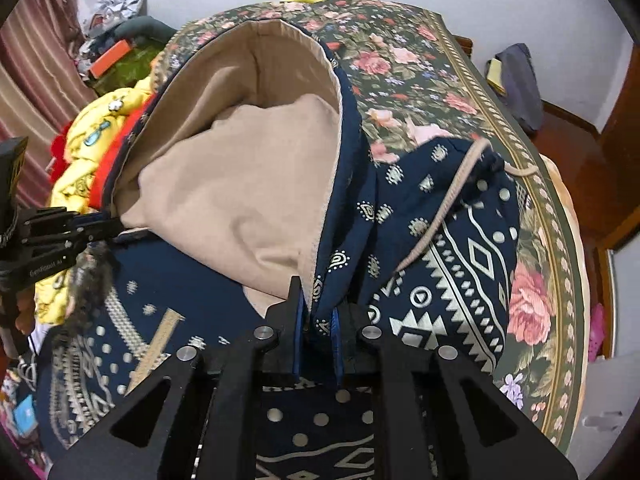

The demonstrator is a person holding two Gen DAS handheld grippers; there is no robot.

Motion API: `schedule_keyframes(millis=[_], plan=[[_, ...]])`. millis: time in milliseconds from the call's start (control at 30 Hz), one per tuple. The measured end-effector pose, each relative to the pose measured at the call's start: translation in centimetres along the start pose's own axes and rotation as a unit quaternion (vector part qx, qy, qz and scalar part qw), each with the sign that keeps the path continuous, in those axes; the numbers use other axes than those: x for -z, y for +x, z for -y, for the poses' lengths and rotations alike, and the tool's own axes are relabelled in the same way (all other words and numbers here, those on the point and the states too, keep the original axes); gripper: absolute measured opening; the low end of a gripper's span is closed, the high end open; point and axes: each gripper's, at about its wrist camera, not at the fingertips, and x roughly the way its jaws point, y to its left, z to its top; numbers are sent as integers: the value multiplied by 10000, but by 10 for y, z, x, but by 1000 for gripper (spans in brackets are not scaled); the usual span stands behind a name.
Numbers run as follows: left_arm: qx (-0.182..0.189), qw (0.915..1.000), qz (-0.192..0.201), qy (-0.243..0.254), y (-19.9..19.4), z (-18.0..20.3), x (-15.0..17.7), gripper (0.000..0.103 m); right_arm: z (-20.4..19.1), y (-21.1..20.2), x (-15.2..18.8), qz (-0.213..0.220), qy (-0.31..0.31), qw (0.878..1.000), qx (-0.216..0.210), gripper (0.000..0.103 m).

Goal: Fold large clothes

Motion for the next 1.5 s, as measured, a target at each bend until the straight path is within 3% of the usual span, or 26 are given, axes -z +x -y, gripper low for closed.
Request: schedule_keyframes(millis=[67,133,167,200,300,500,700,1033,1300,1367,1433,1500], plan=[[-120,9999,47,35,-2,4,0,21,-4,-4,-3,16,-95,9997,231,21],[-144,9999,14,23,-7,5,-2,29,-9,-9,-3,-35,-175,9986,501,36],[-138,9999,7,22,-9,5,-3,32,-10,-12,-3,-35,-202,9983,554,48],[-123,9999,11,21,-12,6,-5,39,-12,-16,-5,38,-250,9981,564,52],[-4,9998,187,-2,-25,4,-9,51,-19,-27,-6,254,-445,9966,643,52],[201,9978,623,-56,-51,2,-35,55,-24,-39,-25,614,-608,9946,568,57],[381,9965,746,-68,-46,2,-68,55,-22,-28,-49,717,-623,9940,540,57],[379,9974,592,152,8,16,-105,55,2,17,-86,537,-373,9964,544,57],[393,9967,681,203,27,22,-123,55,19,40,-97,405,-71,9991,49,57],[421,9966,677,183,28,21,-125,45,21,44,-97,328,-9,9992,-246,56],[568,9960,683,138,25,19,-125,27,22,47,-95,296,74,9985,-449,47],[665,9948,751,144,19,19,-123,16,21,46,-93,223,119,9976,-639,20]])
